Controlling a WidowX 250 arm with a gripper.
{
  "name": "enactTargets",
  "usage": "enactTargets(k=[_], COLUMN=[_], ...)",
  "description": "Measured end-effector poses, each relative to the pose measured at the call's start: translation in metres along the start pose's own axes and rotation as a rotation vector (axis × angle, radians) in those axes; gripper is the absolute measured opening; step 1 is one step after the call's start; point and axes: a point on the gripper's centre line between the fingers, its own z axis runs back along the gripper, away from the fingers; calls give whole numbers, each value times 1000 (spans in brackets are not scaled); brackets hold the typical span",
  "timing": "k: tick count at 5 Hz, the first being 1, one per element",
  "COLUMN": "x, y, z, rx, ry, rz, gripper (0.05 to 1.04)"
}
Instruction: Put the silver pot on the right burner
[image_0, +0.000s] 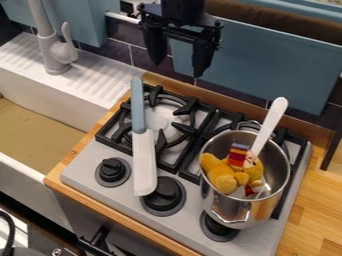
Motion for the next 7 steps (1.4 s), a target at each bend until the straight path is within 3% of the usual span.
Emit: enactTargets(k=[2,4,7], x=[-17,-41,-58], y=[-12,-46,-82], z=[-21,-20,-45], rx=[-5,-87,-128], ry=[77,122,107], rz=[16,-80,-230], gripper=[999,999,999])
